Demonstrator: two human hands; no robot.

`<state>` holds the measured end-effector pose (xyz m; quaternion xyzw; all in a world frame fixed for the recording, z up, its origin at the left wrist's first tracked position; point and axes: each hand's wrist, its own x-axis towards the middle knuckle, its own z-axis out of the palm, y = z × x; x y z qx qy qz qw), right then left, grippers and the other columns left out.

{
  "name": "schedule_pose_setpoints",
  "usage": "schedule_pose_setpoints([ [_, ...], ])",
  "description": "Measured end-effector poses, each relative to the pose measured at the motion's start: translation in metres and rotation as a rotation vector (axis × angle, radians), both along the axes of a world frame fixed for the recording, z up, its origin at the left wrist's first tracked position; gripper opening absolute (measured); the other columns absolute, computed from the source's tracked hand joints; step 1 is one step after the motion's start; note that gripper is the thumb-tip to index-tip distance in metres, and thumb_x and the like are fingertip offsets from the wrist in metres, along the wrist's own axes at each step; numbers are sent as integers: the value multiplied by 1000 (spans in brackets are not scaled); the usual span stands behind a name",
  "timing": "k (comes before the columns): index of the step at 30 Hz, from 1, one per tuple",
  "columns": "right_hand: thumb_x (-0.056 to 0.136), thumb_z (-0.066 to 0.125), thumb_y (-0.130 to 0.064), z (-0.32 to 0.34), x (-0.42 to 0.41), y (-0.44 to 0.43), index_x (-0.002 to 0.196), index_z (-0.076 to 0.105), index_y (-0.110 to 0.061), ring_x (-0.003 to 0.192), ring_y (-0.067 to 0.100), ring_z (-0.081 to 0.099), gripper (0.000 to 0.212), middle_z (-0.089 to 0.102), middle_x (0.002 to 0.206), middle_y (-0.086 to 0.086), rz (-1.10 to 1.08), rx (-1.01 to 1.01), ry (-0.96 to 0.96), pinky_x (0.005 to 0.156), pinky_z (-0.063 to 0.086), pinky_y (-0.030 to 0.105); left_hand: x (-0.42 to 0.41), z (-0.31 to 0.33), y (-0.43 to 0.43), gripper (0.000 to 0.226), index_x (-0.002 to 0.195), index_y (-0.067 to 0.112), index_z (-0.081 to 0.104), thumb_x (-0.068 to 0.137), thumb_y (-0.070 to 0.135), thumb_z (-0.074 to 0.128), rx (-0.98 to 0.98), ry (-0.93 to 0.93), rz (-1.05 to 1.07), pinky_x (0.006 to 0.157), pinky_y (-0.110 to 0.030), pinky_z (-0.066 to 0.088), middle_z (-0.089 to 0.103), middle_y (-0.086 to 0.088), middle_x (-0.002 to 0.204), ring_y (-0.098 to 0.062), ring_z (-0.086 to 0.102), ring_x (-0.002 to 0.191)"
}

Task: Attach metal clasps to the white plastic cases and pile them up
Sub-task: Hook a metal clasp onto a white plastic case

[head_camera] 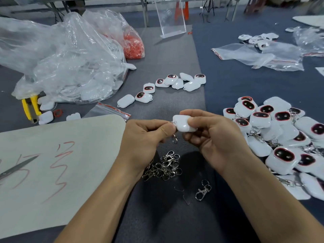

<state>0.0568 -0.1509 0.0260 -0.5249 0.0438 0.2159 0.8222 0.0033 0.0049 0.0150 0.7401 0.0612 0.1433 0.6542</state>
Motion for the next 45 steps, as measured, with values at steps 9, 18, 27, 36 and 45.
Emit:
schedule_pose_setpoints([
  [9,79,68,-9,-9,-13,7,89,81,-24,55,11,64,21,76,74,-3,-159,-424,-614,50,49,21,-10,-4,-1,24,73,22,70,89,35,59,1139,-147,144,51,-33,38,55,5,64,-17,56,62],
  [18,94,53,6,-6,-6,11,93,75,-3,46,16,56,23,73,73,16,-70,71,34,40,41,19,0,-3,-6,15,75,35,82,83,29,71,108,-37,-8,55,-17,36,52,15,52,-1,43,53],
  [27,91,71,-12,-18,-28,18,104,78,-28,70,3,67,22,70,77,-20,-206,-731,-970,64,48,11,-2,-6,0,15,58,17,61,72,16,67,1209,-229,70,57,-30,23,51,-1,57,-28,49,54],
  [36,95,52,5,-5,-4,7,94,74,-2,45,16,55,23,72,71,14,-122,54,46,38,39,20,0,1,-11,16,84,32,82,83,17,79,149,-94,69,63,-15,47,73,11,70,0,62,66],
  [45,89,69,-19,-21,-33,22,102,76,-30,72,3,66,19,70,80,-19,-266,-784,-931,66,48,10,-2,-6,-5,16,55,17,57,68,16,67,1215,-224,68,60,-30,25,52,0,56,-27,49,54],
])
